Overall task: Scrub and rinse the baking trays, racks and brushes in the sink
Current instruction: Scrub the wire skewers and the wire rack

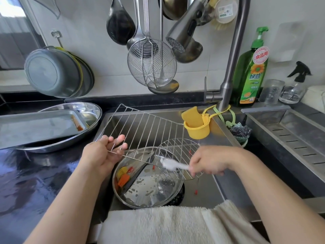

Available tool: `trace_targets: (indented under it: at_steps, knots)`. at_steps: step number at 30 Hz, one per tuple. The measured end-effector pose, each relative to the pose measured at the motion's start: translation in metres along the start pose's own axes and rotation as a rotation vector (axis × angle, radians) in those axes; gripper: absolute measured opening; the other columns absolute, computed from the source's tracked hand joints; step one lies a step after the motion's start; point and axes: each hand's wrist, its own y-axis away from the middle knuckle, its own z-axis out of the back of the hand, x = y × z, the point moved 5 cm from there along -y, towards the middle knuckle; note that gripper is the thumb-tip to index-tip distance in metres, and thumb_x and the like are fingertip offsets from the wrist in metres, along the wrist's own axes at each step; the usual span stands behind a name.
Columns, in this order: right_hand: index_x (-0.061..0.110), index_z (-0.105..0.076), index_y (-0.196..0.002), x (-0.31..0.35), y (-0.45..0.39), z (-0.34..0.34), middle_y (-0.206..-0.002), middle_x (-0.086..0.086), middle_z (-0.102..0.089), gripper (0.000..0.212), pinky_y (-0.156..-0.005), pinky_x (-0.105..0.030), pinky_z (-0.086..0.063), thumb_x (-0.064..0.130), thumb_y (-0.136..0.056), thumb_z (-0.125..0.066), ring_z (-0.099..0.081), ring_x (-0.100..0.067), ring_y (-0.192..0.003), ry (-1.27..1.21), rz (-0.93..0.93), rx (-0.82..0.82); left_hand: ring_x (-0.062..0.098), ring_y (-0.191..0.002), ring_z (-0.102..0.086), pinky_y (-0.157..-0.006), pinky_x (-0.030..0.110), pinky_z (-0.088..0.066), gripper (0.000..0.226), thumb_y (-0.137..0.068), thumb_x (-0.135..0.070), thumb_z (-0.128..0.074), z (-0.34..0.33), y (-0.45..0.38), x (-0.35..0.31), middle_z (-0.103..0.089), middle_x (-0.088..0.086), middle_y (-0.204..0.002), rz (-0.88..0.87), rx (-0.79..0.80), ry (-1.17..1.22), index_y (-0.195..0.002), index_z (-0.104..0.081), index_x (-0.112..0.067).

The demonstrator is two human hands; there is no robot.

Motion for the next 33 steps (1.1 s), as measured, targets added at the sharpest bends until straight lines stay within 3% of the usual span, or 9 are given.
trace_targets:
  at_steps: [2, 7, 11, 13, 18, 23, 25, 29, 33]
  knots:
    - [0.018, -0.076, -0.094, -0.001, 0.005, -0.007, -0.063, -0.002, -0.047, 0.022, -0.045, -0.023, -0.035, 0.033, -0.098, -0.062, -0.036, -0.015, -0.044, 0.013, -0.01, 0.133, 0.026, -0.058, -0.07, -0.045, 0.023, -0.049, 0.032, -0.113, -0.018, -0.039, 0.001, -0.002, 0.001, -0.079, 0.018, -0.094, 0.007, 0.01, -0.006, -0.083, -0.048, -0.011]
    - [0.01, -0.071, -0.089, -0.028, -0.003, 0.044, -0.075, -0.006, -0.055, 0.029, -0.056, -0.03, -0.034, 0.031, -0.101, -0.055, -0.046, -0.022, -0.063, -0.007, -0.161, -0.56, 0.026, -0.057, -0.068, -0.043, 0.022, -0.046, 0.032, -0.113, -0.019, -0.039, -0.006, 0.0, -0.002, -0.078, 0.018, -0.095, -0.049, 0.044, -0.108, -0.083, -0.05, -0.011]
    - [0.014, -0.071, -0.088, -0.029, -0.002, 0.053, -0.077, -0.007, -0.062, 0.033, -0.061, -0.032, -0.038, 0.036, -0.104, -0.051, -0.054, -0.025, -0.069, -0.007, -0.111, -0.725, 0.024, -0.058, -0.068, -0.043, 0.023, -0.046, 0.033, -0.113, -0.021, -0.038, -0.006, 0.004, -0.007, -0.079, 0.015, -0.092, -0.081, 0.044, -0.105, -0.083, -0.049, -0.012]
    - [0.014, -0.072, -0.091, -0.022, 0.001, 0.048, -0.079, -0.006, -0.06, 0.028, -0.058, -0.029, -0.038, 0.034, -0.102, -0.055, -0.051, -0.02, -0.065, 0.02, -0.127, -0.611, 0.024, -0.059, -0.068, -0.043, 0.023, -0.046, 0.033, -0.114, -0.022, -0.038, -0.005, 0.004, -0.007, -0.079, 0.015, -0.092, -0.072, 0.04, -0.078, -0.084, -0.049, -0.012]
    - [0.017, -0.078, -0.099, -0.009, 0.013, -0.001, -0.063, 0.0, -0.05, 0.017, -0.046, -0.023, -0.034, 0.029, -0.094, -0.067, -0.04, -0.014, -0.048, 0.037, -0.127, 0.082, 0.026, -0.062, -0.069, -0.044, 0.023, -0.047, 0.034, -0.113, -0.019, -0.038, 0.001, 0.001, -0.005, -0.078, 0.018, -0.095, -0.035, 0.005, -0.012, -0.082, -0.048, -0.011]
    - [0.01, -0.072, -0.109, -0.025, -0.001, 0.046, -0.077, -0.004, -0.058, 0.026, -0.051, -0.024, -0.037, 0.027, -0.103, -0.054, -0.049, -0.019, -0.06, -0.025, -0.184, -0.573, 0.024, -0.057, -0.065, -0.043, 0.022, -0.045, 0.032, -0.113, -0.018, -0.039, -0.004, 0.002, -0.004, -0.076, 0.019, -0.097, -0.022, 0.017, -0.019, -0.083, -0.049, -0.01]
    - [0.009, -0.072, -0.109, -0.019, -0.002, 0.036, -0.069, 0.0, -0.053, 0.024, -0.045, -0.022, -0.034, 0.025, -0.1, -0.058, -0.044, -0.014, -0.052, -0.014, -0.165, -0.449, 0.025, -0.059, -0.067, -0.044, 0.022, -0.046, 0.032, -0.113, -0.018, -0.039, -0.004, 0.003, -0.003, -0.077, 0.018, -0.097, -0.018, 0.0, -0.014, -0.083, -0.049, -0.011]
    - [0.013, -0.076, -0.103, -0.01, 0.011, -0.01, -0.064, 0.001, -0.049, 0.021, -0.043, -0.02, -0.031, 0.03, -0.096, -0.065, -0.036, -0.012, -0.045, 0.012, -0.176, 0.168, 0.029, -0.069, -0.073, -0.055, 0.027, -0.057, 0.029, -0.112, -0.016, -0.041, 0.002, 0.001, -0.003, -0.075, 0.02, -0.101, 0.018, -0.088, 0.034, -0.085, -0.048, -0.01]
    - [0.005, -0.069, -0.11, -0.01, 0.005, 0.004, -0.068, -0.007, -0.047, 0.026, -0.044, -0.022, -0.028, 0.026, -0.102, -0.056, -0.033, -0.015, -0.047, -0.049, -0.229, -0.059, 0.03, -0.065, -0.075, -0.052, 0.029, -0.058, 0.029, -0.113, -0.018, -0.039, -0.004, 0.003, -0.001, -0.075, 0.02, -0.102, 0.016, -0.095, 0.123, -0.086, -0.047, -0.009]
